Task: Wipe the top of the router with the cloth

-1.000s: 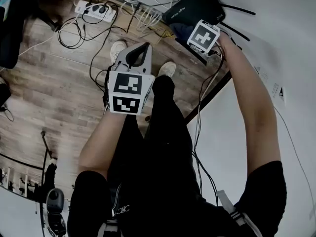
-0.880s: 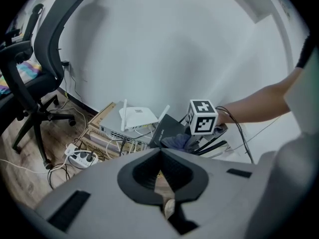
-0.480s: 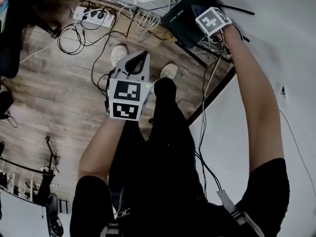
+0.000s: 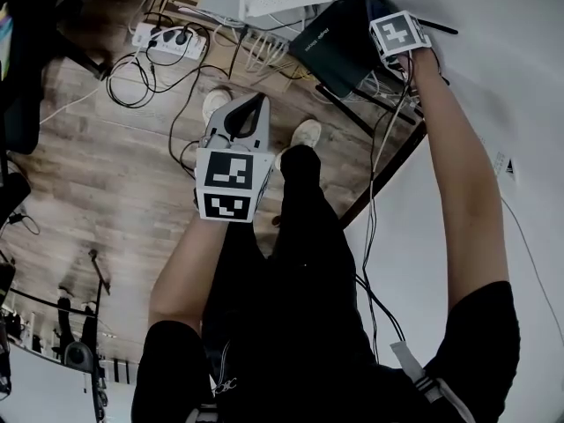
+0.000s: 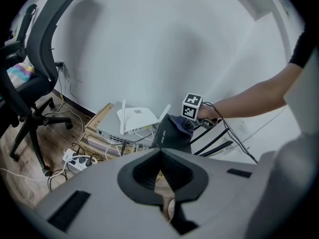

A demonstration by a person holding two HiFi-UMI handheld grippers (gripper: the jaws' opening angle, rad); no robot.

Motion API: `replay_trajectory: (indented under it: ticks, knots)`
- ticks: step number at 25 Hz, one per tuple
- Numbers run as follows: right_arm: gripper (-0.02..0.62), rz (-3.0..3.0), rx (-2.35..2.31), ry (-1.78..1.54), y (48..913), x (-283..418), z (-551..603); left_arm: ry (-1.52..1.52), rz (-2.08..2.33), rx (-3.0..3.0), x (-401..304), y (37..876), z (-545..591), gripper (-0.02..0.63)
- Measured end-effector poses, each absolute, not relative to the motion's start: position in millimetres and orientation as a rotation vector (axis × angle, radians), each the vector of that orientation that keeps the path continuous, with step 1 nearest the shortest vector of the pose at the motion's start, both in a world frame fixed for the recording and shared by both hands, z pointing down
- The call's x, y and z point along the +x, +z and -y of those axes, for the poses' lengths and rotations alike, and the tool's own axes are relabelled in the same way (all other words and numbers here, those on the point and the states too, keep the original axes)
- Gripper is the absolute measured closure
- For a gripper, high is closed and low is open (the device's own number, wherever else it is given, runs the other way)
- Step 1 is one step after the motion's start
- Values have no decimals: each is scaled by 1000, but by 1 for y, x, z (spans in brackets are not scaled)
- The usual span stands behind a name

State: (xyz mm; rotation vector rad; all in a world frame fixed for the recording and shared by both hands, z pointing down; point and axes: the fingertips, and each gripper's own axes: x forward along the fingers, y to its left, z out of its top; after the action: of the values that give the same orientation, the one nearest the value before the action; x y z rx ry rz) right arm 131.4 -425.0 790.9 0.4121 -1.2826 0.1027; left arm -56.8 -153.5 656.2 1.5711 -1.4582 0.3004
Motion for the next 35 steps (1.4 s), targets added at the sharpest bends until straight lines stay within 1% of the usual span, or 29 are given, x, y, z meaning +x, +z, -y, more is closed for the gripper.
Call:
replay_trajectory:
  ticks: [7, 13, 19, 28, 35]
  knots:
    - [508, 1358, 446, 169, 785, 108, 431, 285, 1447, 1561, -55, 661, 161, 601]
    - [508, 1497, 412, 201, 787, 71, 431, 298, 1427, 1557, -56, 673, 160, 601]
    - [508, 1510, 352, 162, 790, 69, 424, 305, 1433, 1537, -61, 679, 158, 601]
    - [508, 1522, 87, 294, 782, 61, 356, 274, 1465, 1505, -71, 679, 159, 601]
    - [508, 1548, -29, 287, 780, 54, 314, 267, 1473, 1485, -71, 684, 153, 601]
